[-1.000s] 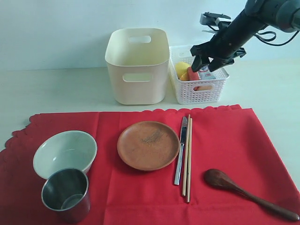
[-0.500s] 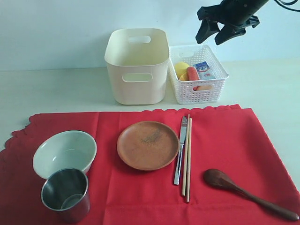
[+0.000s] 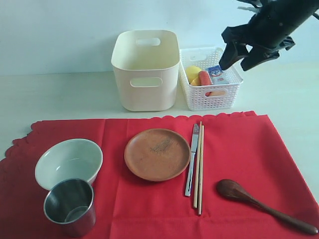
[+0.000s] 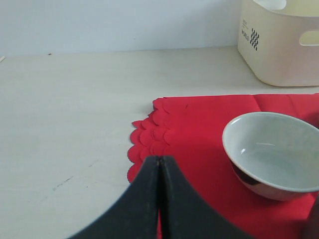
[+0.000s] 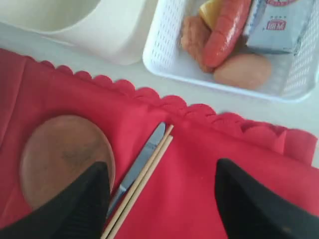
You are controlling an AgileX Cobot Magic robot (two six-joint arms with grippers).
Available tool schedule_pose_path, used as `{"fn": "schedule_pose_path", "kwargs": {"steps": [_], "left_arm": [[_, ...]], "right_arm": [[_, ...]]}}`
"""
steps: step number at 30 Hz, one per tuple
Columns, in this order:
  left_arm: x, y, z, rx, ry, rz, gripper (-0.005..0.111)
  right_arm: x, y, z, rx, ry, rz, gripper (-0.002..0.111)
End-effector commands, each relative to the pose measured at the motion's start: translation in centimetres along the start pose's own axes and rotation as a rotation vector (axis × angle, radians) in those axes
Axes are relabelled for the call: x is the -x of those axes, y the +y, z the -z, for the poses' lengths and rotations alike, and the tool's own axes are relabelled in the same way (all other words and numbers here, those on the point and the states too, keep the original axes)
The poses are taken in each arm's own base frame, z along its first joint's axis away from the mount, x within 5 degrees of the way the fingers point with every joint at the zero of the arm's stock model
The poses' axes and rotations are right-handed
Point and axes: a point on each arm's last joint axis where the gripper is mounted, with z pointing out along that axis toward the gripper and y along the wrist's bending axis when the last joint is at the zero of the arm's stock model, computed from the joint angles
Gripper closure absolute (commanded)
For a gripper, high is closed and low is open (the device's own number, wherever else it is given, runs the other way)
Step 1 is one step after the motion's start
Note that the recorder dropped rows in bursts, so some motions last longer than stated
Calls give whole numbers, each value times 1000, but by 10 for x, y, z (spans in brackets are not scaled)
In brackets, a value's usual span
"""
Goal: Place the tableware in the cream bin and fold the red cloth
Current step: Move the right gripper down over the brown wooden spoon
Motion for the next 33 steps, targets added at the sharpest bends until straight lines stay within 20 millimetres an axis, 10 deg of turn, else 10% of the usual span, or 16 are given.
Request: {"fn": "schedule_pose_path", "kwargs": {"steps": [1, 23, 33], "left_arm": [[0, 0, 0, -4, -12, 11, 107], [0, 0, 0, -4, -12, 11, 107], [0, 0, 0, -4, -12, 11, 107]], "right_arm": [[-25, 6, 8, -33, -52, 41, 49], [-124, 53, 82, -60, -196, 160, 49], [-183, 78, 30, -144, 74, 543, 49]]}}
